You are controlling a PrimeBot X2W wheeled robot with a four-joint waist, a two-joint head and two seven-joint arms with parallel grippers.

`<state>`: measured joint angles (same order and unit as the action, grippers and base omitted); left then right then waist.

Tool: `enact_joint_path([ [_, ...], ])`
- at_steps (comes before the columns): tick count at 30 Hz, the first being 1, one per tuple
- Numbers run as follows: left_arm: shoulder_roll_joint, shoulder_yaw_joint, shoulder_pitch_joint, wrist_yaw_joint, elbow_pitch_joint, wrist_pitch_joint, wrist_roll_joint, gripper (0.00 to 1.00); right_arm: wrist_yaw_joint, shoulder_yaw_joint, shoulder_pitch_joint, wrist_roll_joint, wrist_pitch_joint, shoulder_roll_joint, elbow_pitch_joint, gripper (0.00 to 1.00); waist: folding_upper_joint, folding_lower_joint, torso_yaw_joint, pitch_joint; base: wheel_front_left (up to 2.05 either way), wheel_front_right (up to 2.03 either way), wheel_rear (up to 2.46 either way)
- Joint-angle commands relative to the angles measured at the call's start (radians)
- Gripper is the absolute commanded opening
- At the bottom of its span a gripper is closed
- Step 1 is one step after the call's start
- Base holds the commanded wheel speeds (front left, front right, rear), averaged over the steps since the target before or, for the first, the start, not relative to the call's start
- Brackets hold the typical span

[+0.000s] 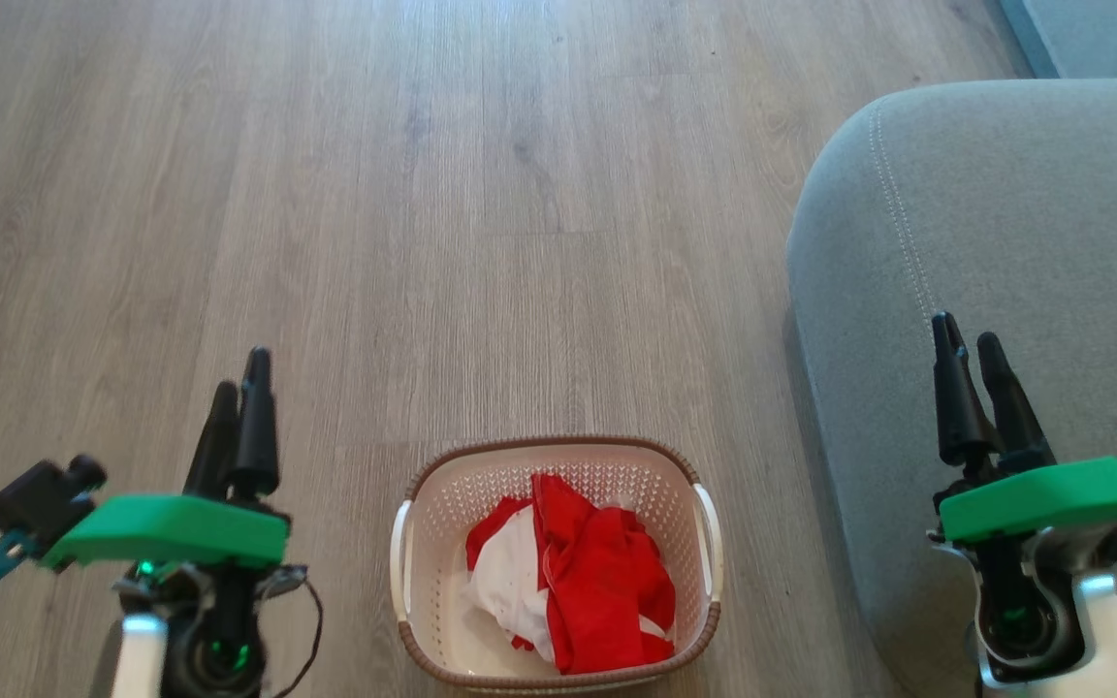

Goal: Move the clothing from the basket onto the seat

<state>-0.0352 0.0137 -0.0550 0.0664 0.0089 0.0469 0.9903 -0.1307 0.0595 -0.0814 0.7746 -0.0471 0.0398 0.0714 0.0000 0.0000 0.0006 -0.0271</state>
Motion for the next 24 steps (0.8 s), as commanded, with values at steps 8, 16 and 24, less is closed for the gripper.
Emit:
enact_joint_path([
  [8,-0.009,0.071,-0.061,0.041,-0.048,0.037,-0.164,1.00,0.000,-0.021,-0.063,-0.126,-0.035,0.017,-0.064,1.00,0.0000,0.0000,-0.001,-0.002,0.00,0.00,0.00],
  [16,-0.024,0.148,-0.076,0.092,-0.054,0.060,-0.342,1.00,0.000,-0.048,-0.073,-0.230,-0.059,0.018,-0.057,1.00,0.0000,0.0000,-0.005,-0.002,0.00,0.00,0.00],
  [24,-0.074,0.254,-0.115,0.251,-0.091,0.083,-0.467,1.00,0.000,-0.061,-0.086,-0.345,-0.082,0.017,-0.081,1.00,0.0000,0.0000,-0.007,-0.003,0.00,0.00,0.00],
])
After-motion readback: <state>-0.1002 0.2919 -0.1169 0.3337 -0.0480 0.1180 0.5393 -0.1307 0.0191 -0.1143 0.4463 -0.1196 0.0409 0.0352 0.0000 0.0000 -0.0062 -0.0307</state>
